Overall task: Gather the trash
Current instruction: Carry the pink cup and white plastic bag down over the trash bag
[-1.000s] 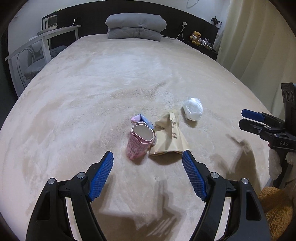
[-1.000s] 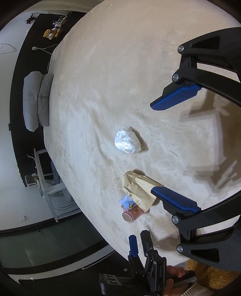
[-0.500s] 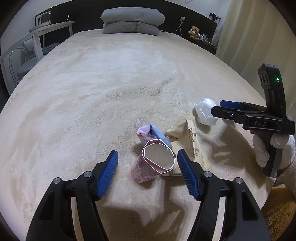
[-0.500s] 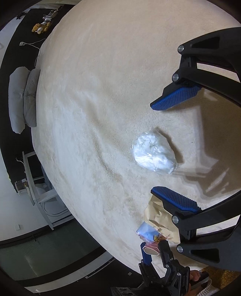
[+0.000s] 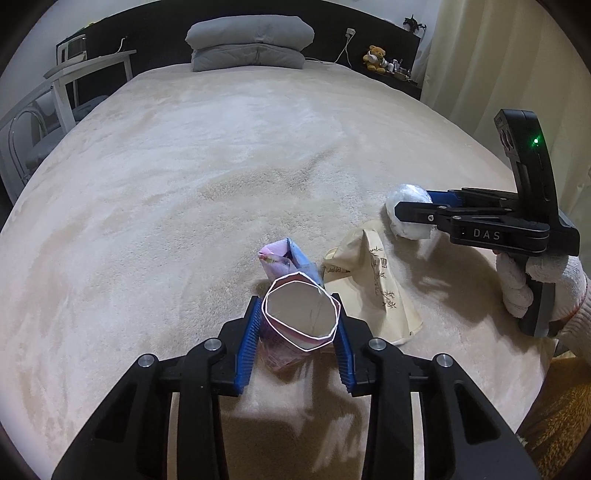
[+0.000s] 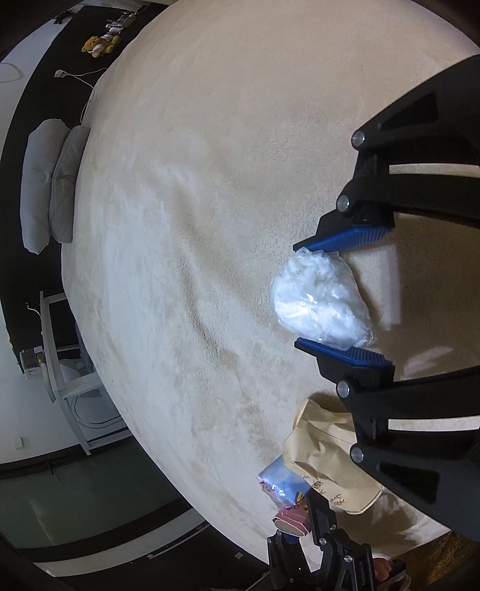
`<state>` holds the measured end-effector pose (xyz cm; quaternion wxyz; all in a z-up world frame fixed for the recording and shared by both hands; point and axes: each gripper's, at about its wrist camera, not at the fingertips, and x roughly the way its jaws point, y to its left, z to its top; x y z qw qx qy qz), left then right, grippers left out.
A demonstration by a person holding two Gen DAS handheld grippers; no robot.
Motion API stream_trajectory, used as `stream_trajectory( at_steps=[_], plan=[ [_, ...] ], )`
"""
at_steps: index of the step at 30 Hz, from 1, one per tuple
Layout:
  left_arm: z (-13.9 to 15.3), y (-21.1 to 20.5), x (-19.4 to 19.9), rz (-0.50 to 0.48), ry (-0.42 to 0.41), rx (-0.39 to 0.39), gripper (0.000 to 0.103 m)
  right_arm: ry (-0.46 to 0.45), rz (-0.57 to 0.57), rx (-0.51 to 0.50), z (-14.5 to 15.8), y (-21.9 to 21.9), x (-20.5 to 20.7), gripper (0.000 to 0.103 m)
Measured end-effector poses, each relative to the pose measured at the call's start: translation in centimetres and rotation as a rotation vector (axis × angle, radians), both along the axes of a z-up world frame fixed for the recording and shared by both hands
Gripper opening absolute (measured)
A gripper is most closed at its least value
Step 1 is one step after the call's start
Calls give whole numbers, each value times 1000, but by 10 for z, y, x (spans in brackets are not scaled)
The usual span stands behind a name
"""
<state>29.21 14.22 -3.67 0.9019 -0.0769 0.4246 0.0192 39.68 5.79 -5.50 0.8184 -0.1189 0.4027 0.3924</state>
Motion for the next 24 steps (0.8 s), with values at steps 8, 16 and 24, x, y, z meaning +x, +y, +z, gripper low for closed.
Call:
stream_trajectory(
  at_steps=[8, 16, 24],
  plan=[
    [9, -1, -14, 19, -20, -23, 35, -9, -8, 26, 20, -19, -16, 45],
    [26, -11, -42, 48, -66, -44, 34, -33, -18, 57, 48, -44, -55, 45],
    [49, -24, -79, 84, -142, -73, 34, -32, -38, 108, 68, -84, -109, 45]
  ],
)
